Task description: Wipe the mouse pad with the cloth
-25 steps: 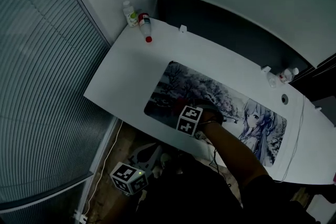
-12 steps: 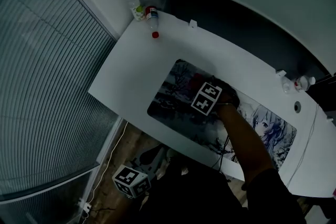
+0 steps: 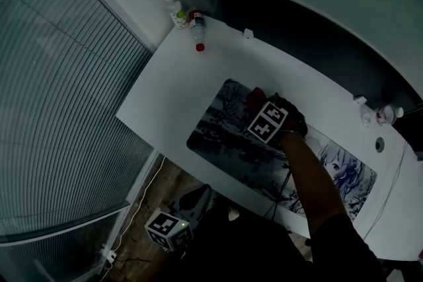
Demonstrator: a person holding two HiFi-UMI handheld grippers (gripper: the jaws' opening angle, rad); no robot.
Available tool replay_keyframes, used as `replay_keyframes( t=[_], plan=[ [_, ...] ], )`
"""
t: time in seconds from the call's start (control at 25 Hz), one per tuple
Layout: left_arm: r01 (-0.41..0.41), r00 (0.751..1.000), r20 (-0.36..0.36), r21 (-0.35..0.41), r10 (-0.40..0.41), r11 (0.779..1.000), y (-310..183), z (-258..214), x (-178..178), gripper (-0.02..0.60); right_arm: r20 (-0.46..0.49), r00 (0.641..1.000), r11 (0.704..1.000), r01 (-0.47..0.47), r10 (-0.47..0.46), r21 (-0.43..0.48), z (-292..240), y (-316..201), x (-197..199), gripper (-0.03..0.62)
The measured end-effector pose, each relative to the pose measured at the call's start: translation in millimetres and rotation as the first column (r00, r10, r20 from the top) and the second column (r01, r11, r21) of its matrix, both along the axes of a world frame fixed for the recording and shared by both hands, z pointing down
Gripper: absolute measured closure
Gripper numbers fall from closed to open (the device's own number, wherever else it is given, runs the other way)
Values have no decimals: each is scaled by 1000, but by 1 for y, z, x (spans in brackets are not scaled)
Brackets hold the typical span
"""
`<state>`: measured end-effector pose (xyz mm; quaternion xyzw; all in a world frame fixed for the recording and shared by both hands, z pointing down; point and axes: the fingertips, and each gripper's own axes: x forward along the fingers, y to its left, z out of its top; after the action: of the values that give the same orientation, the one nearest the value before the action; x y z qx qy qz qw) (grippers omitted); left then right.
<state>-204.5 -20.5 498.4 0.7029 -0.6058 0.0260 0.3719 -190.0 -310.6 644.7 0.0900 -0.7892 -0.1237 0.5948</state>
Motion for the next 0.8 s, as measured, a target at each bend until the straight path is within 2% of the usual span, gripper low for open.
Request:
replay_keyframes(
  t=[0.28,0.44,0.68,0.8],
  plan=[
    [-32,999,10,9,32,999,-12,-4,1,575,9,1000,1000,-14,14,9,-1,0,0,482],
    [-70,998,5,18,70,997,-11,-3,-3,575,-14,1000,999,-13,14,45,-3,2,0,482],
    [-125,992,3,44,125,991,-9,-11,-32,575,-48,998,996,-34,38,83,-11,-1,-23,482],
    [-120,993,13,44,119,992,5,-12,-56,575,-66,997,995,-35,41,91,-9,1,-44,482]
  ],
)
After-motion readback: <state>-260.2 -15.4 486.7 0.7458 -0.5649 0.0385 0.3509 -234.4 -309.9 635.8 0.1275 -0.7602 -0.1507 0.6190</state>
